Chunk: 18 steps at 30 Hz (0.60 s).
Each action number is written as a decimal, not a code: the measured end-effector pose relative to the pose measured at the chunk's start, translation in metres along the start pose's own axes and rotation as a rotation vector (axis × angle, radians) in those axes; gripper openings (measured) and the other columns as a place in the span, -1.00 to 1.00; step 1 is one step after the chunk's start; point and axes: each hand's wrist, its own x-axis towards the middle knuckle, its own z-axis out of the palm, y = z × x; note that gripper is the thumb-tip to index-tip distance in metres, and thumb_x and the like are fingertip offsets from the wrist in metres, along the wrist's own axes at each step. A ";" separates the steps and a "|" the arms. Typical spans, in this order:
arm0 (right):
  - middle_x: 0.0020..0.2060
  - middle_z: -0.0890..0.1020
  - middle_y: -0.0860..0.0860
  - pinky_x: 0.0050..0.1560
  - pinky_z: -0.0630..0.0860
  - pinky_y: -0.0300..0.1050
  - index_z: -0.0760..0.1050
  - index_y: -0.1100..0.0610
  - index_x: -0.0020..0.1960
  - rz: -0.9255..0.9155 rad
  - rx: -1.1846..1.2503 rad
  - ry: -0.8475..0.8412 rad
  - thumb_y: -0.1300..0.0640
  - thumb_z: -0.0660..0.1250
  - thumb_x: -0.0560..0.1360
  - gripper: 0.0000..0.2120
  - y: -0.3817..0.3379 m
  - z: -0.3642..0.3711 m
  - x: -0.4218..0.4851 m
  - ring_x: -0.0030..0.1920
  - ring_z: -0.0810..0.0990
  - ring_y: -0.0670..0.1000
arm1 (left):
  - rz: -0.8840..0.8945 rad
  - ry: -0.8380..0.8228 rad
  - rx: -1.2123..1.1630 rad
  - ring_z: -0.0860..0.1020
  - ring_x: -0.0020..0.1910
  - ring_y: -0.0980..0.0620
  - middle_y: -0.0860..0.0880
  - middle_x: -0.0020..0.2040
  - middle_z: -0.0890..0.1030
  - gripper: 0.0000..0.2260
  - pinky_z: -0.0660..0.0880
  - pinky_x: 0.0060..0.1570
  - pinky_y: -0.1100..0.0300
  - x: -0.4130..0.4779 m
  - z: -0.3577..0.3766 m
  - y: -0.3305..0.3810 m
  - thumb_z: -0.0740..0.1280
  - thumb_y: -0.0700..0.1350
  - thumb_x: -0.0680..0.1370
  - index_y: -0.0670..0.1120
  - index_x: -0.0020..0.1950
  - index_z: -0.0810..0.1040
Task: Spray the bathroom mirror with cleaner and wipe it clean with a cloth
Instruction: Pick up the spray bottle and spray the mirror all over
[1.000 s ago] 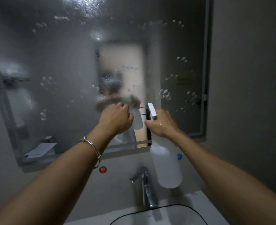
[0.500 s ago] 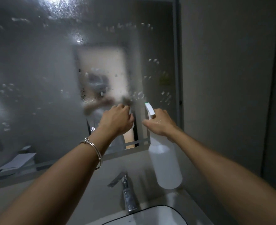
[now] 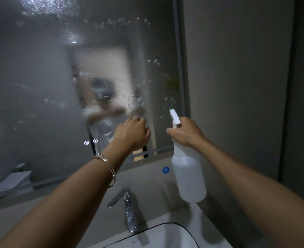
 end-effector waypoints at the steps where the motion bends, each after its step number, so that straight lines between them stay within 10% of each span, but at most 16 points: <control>1: -0.38 0.43 -0.02 -0.35 0.35 -0.18 0.41 0.13 -0.21 0.008 -0.015 0.006 0.15 0.31 0.46 -0.89 0.003 -0.001 0.000 -0.39 0.41 -0.04 | 0.009 -0.006 0.001 0.44 0.21 -0.09 -0.12 0.26 0.46 -0.60 0.45 0.06 -0.02 0.002 0.001 0.004 0.03 0.05 0.61 -0.13 0.33 0.39; 18: -0.37 0.48 0.00 -0.39 0.32 -0.18 0.36 0.08 -0.33 0.182 -0.086 0.072 0.10 0.31 0.38 -0.83 0.073 -0.028 -0.022 -0.38 0.43 0.03 | 0.093 -0.050 -0.009 0.45 0.21 -0.12 -0.13 0.27 0.46 -0.60 0.42 0.07 -0.01 0.014 0.028 0.072 0.07 0.04 0.59 -0.12 0.34 0.38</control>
